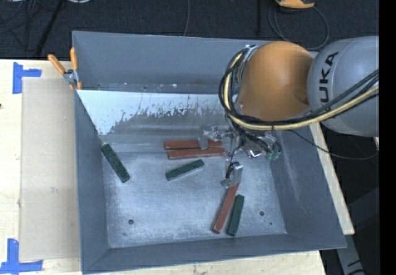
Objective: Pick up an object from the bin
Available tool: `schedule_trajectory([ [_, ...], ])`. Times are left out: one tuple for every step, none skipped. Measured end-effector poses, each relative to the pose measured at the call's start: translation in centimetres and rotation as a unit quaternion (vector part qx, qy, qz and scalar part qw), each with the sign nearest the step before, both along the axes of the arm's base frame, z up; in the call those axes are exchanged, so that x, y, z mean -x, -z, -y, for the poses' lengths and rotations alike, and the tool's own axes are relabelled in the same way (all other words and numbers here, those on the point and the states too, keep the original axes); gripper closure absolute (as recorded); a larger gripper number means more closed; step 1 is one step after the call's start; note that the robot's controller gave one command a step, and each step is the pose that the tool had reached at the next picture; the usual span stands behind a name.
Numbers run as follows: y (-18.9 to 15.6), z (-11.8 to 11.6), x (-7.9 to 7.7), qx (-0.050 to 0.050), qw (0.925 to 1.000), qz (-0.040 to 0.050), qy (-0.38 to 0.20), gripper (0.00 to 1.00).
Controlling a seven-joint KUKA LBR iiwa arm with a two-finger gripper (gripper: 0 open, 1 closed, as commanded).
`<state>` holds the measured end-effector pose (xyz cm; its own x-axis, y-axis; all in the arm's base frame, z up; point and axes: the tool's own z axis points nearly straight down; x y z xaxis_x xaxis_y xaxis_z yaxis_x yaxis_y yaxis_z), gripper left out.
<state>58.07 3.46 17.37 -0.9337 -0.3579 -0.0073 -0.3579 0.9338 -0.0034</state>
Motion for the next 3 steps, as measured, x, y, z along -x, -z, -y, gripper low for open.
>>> schedule_trajectory([
  [1.7, -0.1, -1.5, -0.001, 0.9879, -0.0035, 0.155, 0.00],
  [10.2, -7.3, -2.9, -0.002, 0.9665, -0.0048, 0.257, 0.00],
  [10.4, -3.1, 0.1, 0.000, 0.9992, -0.0047, -0.041, 0.00],
])
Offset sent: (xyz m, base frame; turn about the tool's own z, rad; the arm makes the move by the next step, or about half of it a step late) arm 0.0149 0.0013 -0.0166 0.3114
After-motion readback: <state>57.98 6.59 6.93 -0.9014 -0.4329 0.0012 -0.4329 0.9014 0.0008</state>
